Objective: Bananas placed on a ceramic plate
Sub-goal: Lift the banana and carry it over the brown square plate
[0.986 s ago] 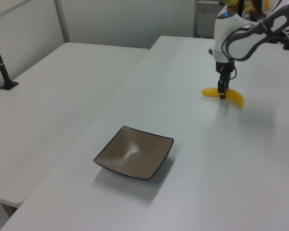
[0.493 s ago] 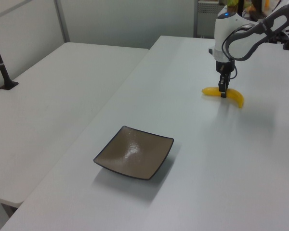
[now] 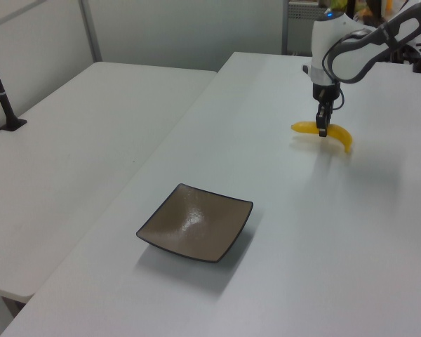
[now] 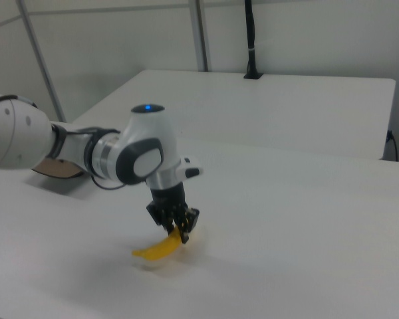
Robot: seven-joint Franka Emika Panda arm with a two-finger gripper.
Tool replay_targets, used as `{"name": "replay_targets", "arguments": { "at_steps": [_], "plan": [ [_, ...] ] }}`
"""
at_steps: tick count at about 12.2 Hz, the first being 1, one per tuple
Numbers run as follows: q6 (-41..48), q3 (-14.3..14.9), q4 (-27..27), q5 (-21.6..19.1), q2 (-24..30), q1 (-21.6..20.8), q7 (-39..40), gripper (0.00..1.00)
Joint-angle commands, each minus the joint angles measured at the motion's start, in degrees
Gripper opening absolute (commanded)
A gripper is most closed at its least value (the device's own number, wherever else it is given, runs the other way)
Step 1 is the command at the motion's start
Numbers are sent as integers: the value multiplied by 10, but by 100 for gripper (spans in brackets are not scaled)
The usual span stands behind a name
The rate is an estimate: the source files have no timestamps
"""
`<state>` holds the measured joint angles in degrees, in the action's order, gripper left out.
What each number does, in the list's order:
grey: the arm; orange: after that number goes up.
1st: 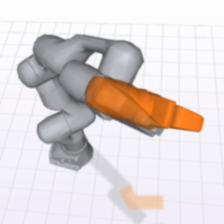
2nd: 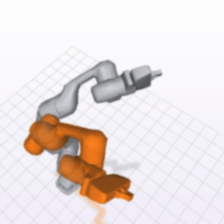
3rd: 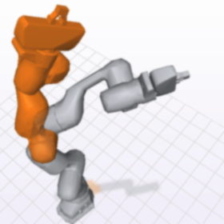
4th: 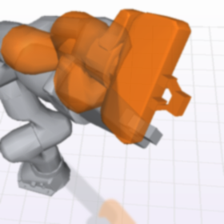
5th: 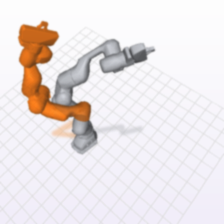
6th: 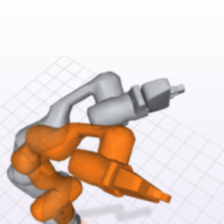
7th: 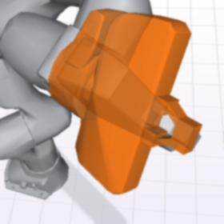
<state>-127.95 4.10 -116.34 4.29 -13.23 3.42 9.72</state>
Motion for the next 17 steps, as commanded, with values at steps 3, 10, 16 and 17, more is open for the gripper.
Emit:
{"name": "replay_targets", "arguments": {
  "at_steps": [3, 10, 16, 17],
  "plan": [
    [176, -38, 137, -14, 31, -4, 1, 7],
    [263, -125, 276, -76, 23, -25, -93, 7],
    [149, -172, 309, -75, -23, -101, -215, 8],
    [140, -172, 326, -75, -41, -116, -227, 9]
  ]
}}
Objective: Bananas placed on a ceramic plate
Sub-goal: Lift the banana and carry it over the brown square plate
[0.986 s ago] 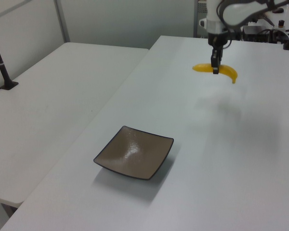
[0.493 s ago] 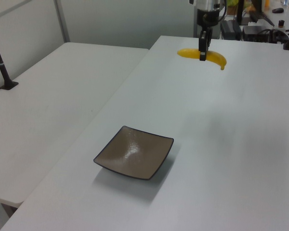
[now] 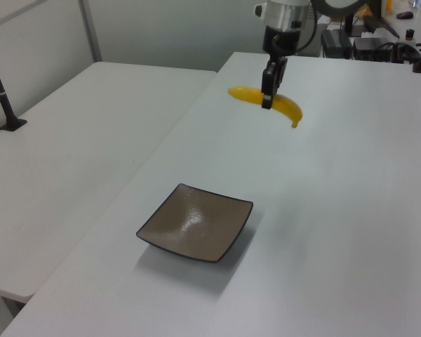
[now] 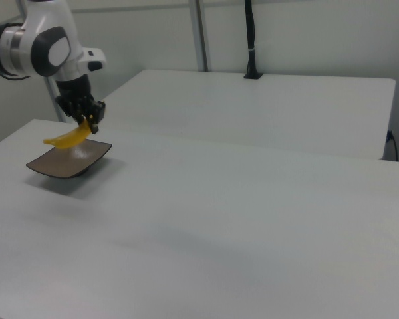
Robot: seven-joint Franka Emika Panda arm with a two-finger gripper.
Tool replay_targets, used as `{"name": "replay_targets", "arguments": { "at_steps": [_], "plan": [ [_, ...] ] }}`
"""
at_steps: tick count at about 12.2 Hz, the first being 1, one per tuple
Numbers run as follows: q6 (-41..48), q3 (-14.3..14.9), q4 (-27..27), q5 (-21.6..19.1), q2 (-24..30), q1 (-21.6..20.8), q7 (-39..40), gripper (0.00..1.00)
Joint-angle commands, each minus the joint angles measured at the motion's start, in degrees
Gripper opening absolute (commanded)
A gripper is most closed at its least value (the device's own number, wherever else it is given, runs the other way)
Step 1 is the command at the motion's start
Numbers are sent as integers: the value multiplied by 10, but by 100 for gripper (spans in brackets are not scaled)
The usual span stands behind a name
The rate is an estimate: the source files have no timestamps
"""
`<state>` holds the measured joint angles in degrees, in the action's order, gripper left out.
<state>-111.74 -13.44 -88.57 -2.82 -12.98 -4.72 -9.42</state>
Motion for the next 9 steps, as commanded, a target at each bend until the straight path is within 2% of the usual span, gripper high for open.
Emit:
{"name": "replay_targets", "arguments": {
  "at_steps": [1, 9],
  "plan": [
    [-36, 3, 54, -3, -55, -44, -38, 9],
    [-255, 3, 65, -3, -171, -111, -96, 9]
  ]
}}
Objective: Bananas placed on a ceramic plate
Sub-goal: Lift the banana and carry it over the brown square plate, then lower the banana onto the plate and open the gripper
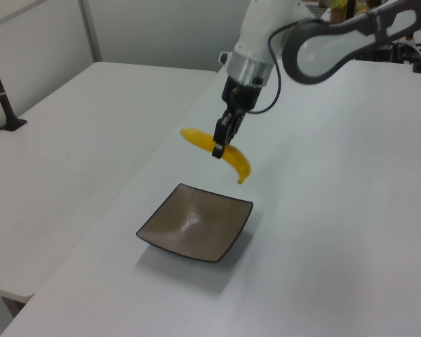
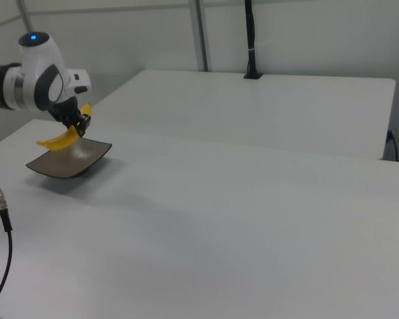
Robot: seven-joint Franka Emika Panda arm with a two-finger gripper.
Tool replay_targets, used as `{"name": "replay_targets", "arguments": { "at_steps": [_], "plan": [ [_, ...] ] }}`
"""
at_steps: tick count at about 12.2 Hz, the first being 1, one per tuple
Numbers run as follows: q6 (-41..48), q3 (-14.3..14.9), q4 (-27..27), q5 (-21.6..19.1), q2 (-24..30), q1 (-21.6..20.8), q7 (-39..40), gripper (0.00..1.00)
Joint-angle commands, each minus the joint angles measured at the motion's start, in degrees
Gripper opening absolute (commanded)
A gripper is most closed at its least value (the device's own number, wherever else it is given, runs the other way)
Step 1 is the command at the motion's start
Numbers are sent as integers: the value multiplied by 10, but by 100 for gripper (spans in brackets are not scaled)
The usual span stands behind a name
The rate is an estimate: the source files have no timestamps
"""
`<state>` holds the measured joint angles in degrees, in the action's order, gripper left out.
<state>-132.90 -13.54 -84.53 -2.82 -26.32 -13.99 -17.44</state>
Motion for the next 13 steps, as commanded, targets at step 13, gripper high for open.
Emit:
{"name": "replay_targets", "arguments": {
  "at_steps": [13],
  "plan": [
    [-214, 4, 18, 5, -134, -53, -26, 12]
  ]
}}
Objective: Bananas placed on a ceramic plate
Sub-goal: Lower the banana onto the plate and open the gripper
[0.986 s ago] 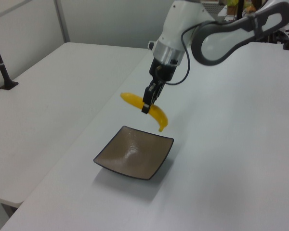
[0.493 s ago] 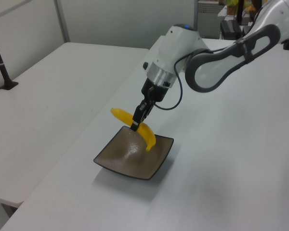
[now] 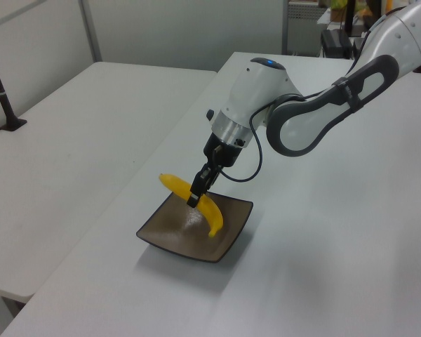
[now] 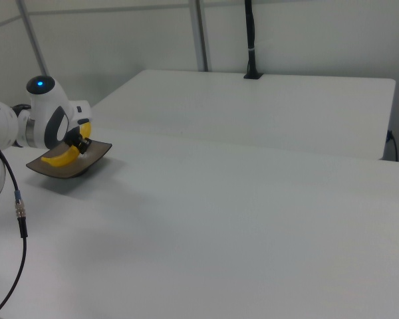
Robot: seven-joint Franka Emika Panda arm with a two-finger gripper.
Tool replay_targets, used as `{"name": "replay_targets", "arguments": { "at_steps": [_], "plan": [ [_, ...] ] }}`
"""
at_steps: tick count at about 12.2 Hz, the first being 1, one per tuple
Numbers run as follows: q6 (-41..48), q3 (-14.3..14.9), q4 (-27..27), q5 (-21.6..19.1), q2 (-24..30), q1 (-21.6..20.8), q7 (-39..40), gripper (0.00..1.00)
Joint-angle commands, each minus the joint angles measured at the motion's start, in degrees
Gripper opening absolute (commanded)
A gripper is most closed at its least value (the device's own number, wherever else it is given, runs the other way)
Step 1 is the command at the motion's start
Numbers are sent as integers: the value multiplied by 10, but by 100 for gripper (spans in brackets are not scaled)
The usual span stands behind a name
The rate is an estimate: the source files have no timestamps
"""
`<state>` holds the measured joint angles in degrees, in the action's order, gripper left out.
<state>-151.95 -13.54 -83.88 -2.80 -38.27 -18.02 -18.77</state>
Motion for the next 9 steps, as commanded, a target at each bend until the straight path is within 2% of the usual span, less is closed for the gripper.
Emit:
{"name": "replay_targets", "arguments": {
  "at_steps": [1, 4, 6, 8, 9],
  "plan": [
    [-26, 4, 12, 5, -16, -12, -13, 15],
    [-27, 4, 12, 5, -21, -12, -12, 32],
    [-27, 4, 11, 5, -22, -13, -12, 63],
    [-28, 4, 12, 6, -26, -18, -11, 81],
    [-29, 5, 12, 7, -26, -22, -10, 100]
  ]
}}
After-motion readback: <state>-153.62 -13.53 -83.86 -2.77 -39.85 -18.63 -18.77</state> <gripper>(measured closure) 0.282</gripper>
